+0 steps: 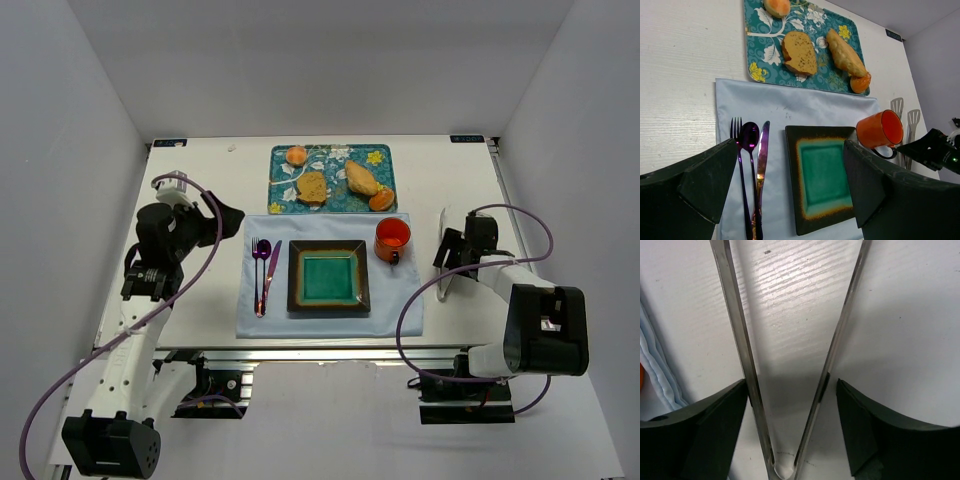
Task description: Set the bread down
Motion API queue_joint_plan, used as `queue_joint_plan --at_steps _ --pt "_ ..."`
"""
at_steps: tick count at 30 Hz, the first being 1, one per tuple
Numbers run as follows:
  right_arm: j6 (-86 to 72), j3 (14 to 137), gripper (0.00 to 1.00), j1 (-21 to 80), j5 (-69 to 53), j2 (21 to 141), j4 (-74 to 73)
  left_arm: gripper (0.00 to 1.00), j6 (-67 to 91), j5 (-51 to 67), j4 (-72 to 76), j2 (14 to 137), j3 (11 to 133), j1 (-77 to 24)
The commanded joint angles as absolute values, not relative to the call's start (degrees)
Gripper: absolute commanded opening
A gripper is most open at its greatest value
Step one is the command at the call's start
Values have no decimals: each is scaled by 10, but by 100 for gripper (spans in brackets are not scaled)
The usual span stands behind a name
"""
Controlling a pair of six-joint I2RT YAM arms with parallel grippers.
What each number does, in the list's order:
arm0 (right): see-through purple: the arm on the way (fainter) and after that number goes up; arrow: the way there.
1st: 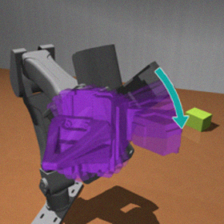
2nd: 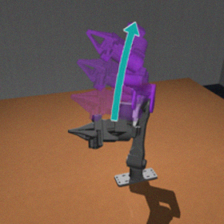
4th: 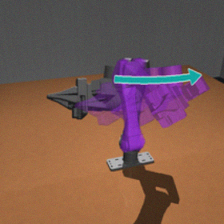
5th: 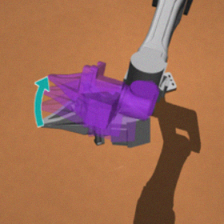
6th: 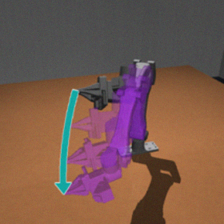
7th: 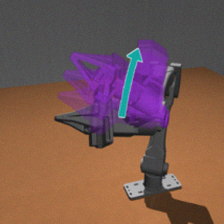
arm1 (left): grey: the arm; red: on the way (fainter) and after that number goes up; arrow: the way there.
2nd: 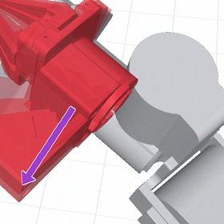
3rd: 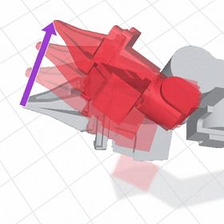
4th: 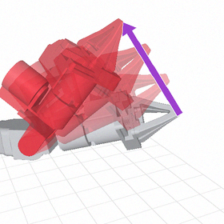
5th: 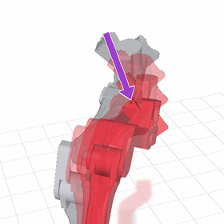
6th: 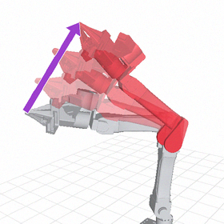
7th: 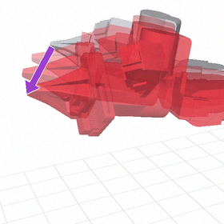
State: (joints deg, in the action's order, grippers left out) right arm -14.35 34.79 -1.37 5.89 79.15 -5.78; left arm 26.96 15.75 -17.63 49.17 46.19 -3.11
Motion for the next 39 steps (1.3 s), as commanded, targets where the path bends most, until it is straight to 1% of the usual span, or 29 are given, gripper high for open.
queue_joint_plan --at_steps 1,5,8,9,11,12,14,15,16,17,20,24,25,29,31,35,39 --pt "-156 350 74 -14 71 809 -45 95 272 150 -183 473 457 -31" --pt "-153 349 68 -14 75 807 -49 95 272 145 -187 466 456 -31" --pt "-152 340 61 -14 72 802 -49 95 272 145 -186 465 454 -31" --pt "-149 338 55 -14 71 799 -47 95 272 146 -185 465 454 -31" --pt "-145 339 50 -14 69 794 -46 95 272 147 -182 467 454 -31" --pt "-137 341 43 -14 70 789 -46 95 272 148 -181 468 455 -31" --pt "-125 351 37 -14 69 784 -47 95 272 149 -180 468 457 -31" --pt "-119 354 30 -14 67 778 -47 95 272 149 -180 468 458 -31" --pt "-105 360 27 -14 65 774 -49 95 271 149 -180 469 460 -31" --pt "-98 372 21 -14 62 768 -50 95 271 149 -179 468 461 -31" --pt "-56 394 16 -14 41 759 -56 95 270 151 -177 469 463 -31" --pt "-3 448 15 -14 6 747 -63 95 271 156 -171 470 466 -31" --pt "17 457 17 -14 -23 746 -66 95 272 157 -170 471 466 -31" --pt "52 498 28 -14 -75 745 -81 95 273 164 -163 474 466 -31" --pt "59 521 31 -14 -94 746 -83 95 275 167 -160 477 468 -31" --pt "69 559 43 -12 -127 751 -88 95 277 171 -157 479 471 -31" --pt "74 599 46 -5 -151 762 -98 95 277 171 -156 481 474 -31"
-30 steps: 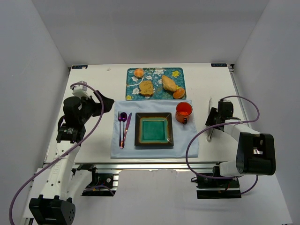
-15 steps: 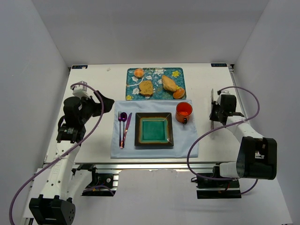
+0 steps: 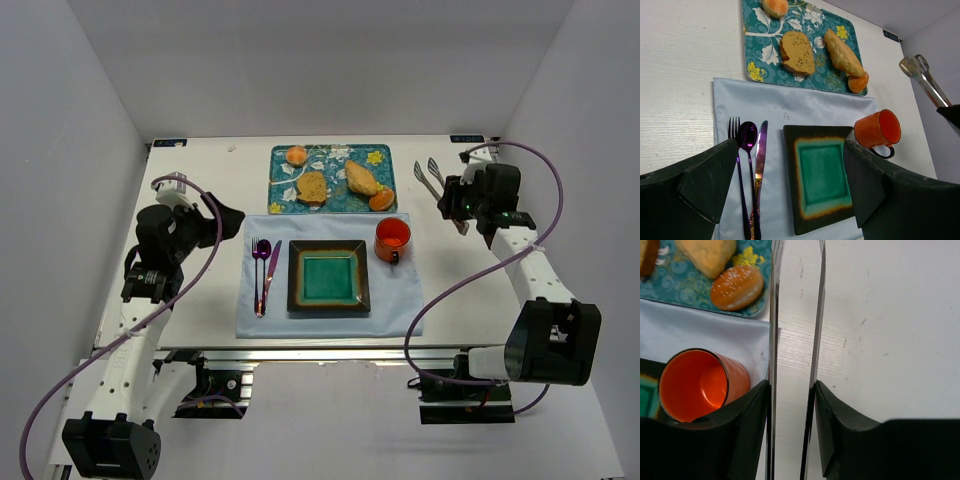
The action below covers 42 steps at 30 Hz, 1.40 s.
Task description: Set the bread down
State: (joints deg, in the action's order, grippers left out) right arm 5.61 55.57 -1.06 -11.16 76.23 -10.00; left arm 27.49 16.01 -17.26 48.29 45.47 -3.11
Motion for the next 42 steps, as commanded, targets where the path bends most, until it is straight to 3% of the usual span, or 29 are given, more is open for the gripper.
queue_joint_plan --at_steps 1,9,17,25,33,42 --pt "73 607 46 -4 -157 765 -98 95 278 173 -156 483 475 -31" --pt "88 675 42 44 -177 817 -103 95 279 178 -156 491 485 -31" --pt "121 730 47 139 -171 895 -114 95 277 171 -169 491 496 -31" --pt "171 803 49 169 -121 971 -156 95 279 159 -187 471 491 -31" --pt "202 806 55 192 -84 987 -147 95 284 160 -178 470 483 -31" --pt "222 800 54 214 -14 1005 -139 95 281 159 -173 478 483 -31"
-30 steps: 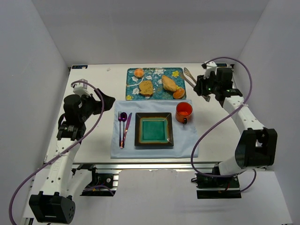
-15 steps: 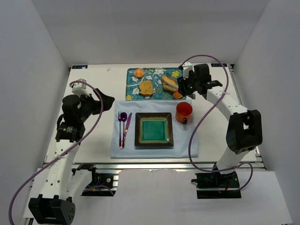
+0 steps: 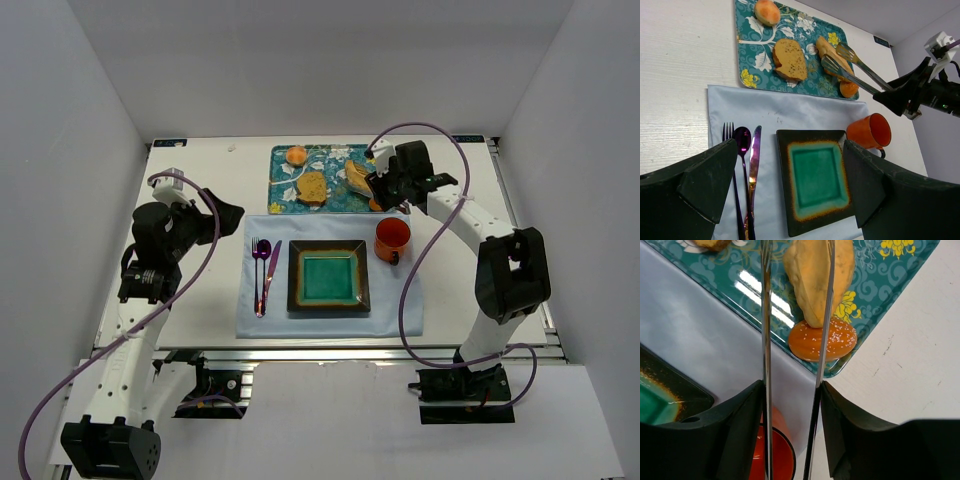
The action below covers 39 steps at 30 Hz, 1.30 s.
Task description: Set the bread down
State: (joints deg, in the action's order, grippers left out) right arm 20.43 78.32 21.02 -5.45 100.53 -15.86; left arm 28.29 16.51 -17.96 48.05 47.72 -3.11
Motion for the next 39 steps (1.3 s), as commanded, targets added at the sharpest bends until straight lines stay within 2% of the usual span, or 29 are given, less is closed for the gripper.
queue_joint_plan --at_steps 1,9,15,27,39 --pt "223 797 53 215 -8 1005 -137 95 280 159 -173 477 483 -31" --pt "248 793 49 221 57 1013 -130 95 282 160 -163 477 475 -31" --pt "255 794 41 223 62 1019 -141 95 282 161 -158 478 473 -31" --pt "239 788 50 223 62 1010 -151 95 281 159 -160 471 471 -31" --pt "233 787 52 222 42 992 -167 95 282 160 -160 469 471 -31"
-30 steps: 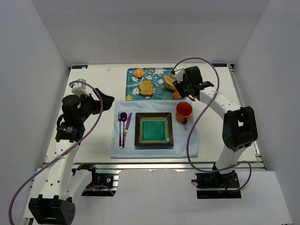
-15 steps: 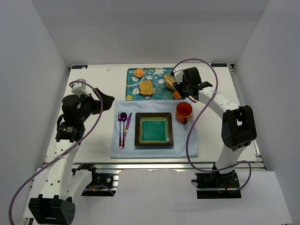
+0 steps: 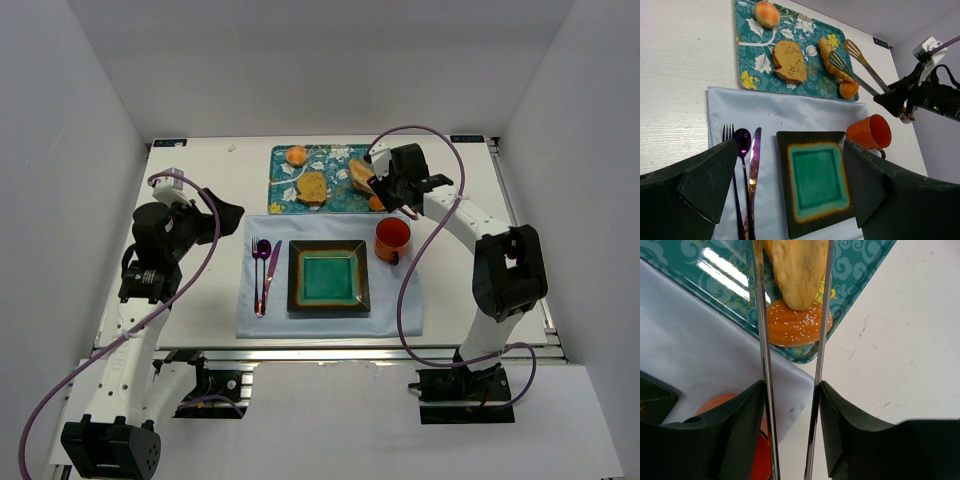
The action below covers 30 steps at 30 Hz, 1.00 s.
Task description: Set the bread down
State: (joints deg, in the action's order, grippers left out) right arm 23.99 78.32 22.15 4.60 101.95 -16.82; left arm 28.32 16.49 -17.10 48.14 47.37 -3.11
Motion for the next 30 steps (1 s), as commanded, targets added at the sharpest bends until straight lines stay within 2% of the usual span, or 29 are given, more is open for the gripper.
queue_joint_plan --at_steps 1,22,27,30 --pt "236 784 52 222 42 991 -169 95 282 161 -160 469 472 -31" --pt "257 785 54 223 50 995 -190 95 284 159 -163 460 468 -31" --pt "263 793 49 223 55 1000 -192 95 285 160 -160 460 468 -31" --pt "265 796 40 222 54 1003 -193 95 285 160 -159 462 469 -31"
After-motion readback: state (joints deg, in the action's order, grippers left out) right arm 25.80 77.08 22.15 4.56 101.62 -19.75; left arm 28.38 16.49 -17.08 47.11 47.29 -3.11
